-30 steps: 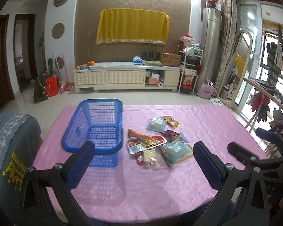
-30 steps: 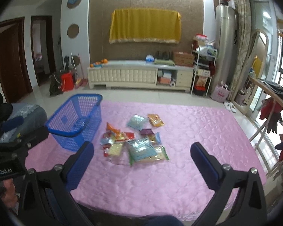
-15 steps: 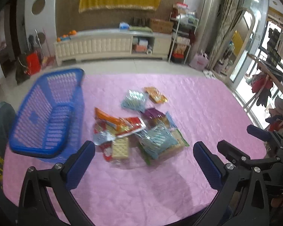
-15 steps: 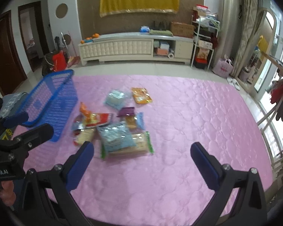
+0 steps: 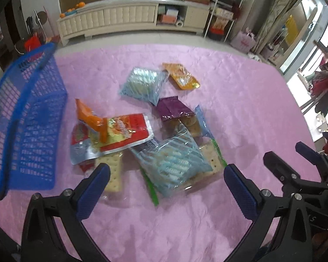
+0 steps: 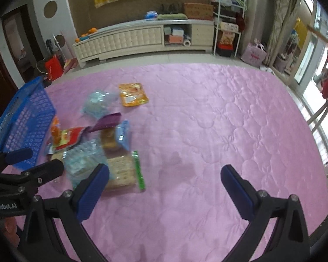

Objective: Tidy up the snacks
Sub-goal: 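Reach the left tool to the light blue striped bag and grasp it, then grasp the green-zipper cracker pack with the right tool while the left tool holds the blue bag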

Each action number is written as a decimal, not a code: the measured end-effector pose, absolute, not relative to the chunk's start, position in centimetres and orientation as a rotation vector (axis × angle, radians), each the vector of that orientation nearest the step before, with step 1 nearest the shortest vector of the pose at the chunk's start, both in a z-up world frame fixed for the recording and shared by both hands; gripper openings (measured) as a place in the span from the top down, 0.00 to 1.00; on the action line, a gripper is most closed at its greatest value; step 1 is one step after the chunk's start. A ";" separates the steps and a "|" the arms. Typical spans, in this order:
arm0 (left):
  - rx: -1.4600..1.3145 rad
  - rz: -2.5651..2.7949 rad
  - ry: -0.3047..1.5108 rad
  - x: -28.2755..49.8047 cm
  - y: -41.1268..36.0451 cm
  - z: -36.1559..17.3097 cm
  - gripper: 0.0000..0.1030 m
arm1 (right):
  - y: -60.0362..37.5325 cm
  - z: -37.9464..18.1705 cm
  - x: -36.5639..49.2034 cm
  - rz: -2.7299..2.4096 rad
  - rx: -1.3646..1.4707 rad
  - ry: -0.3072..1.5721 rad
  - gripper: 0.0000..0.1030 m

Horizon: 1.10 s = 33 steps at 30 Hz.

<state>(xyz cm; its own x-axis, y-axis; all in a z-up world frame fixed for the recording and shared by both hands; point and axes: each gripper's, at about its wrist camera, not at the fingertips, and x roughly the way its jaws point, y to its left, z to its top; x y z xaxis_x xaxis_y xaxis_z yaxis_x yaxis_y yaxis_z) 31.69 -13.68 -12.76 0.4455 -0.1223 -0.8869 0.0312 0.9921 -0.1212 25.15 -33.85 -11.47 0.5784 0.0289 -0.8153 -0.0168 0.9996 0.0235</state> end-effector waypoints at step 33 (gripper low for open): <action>-0.005 -0.091 1.141 30.3 -10.8 -13.6 0.41 | -30.7 -13.4 26.0 0.271 -0.048 1.034 0.00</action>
<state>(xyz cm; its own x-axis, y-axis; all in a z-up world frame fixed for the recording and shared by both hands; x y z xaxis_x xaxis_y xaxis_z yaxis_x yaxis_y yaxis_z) 30.28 -10.85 -13.64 0.4132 -0.0748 -0.9076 0.0693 0.9963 -0.0506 26.03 -30.68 -13.43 0.4808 0.1995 -0.8539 -0.2450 0.9655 0.0877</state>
